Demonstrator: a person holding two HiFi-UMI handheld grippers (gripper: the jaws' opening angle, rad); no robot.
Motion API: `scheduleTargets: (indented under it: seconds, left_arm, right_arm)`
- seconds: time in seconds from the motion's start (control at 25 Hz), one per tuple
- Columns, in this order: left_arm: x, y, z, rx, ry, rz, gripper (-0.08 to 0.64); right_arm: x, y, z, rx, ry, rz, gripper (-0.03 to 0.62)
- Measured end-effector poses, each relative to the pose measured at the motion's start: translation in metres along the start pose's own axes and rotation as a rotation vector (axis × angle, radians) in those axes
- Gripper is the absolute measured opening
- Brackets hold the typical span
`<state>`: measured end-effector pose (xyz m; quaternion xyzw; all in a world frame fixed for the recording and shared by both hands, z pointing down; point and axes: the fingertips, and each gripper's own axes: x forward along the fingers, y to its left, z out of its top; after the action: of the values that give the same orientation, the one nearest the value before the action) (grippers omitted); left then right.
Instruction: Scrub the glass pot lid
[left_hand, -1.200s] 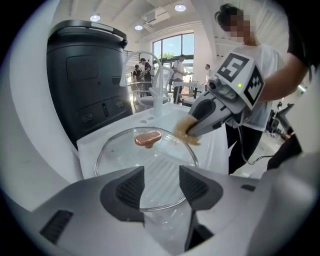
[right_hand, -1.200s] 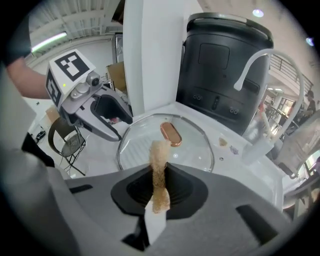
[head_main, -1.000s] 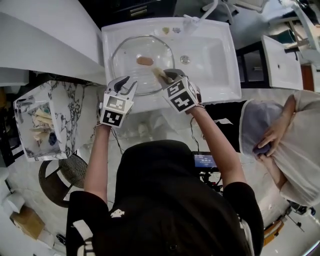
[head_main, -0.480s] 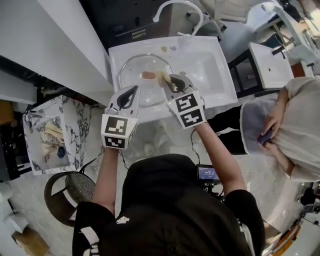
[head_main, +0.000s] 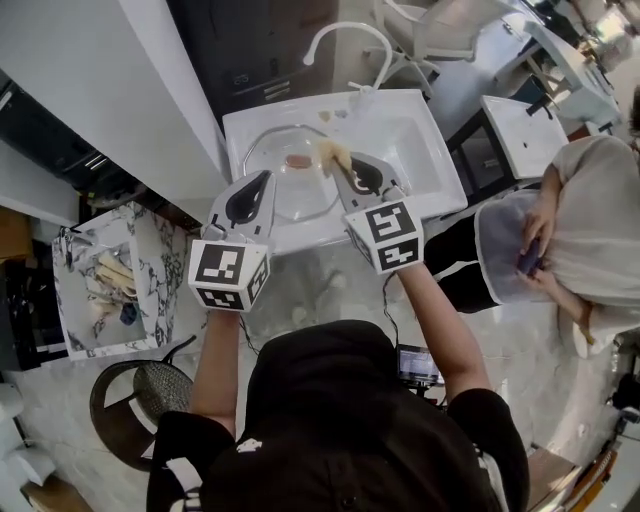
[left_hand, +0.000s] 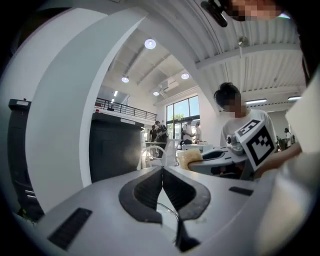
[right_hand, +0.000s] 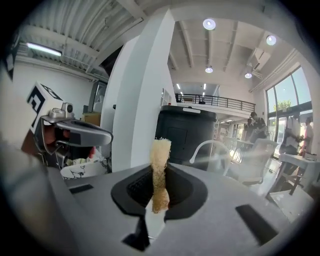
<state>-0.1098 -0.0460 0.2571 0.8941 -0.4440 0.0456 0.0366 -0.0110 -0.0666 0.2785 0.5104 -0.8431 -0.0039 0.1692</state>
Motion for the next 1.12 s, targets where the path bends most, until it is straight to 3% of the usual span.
scheduleTargets:
  seconds: [0.36, 0.72, 1.12]
  left_arm:
    - [-0.019, -0.01, 0.03, 0.037, -0.071, 0.024, 0.008]
    - [-0.038, -0.052, 0.059, 0.059, -0.116, 0.05, 0.008]
    - [-0.065, -0.091, 0.069, 0.074, -0.138, 0.094, 0.008]
  right_arm:
    - [-0.028, 0.01, 0.032, -0.015, -0.105, 0.006, 0.021]
    - [-0.076, 0.003, 0.06, -0.003, -0.189, 0.003, 0.02]
    - [-0.122, 0.004, 0.059, -0.008, -0.224, 0.026, 0.02]
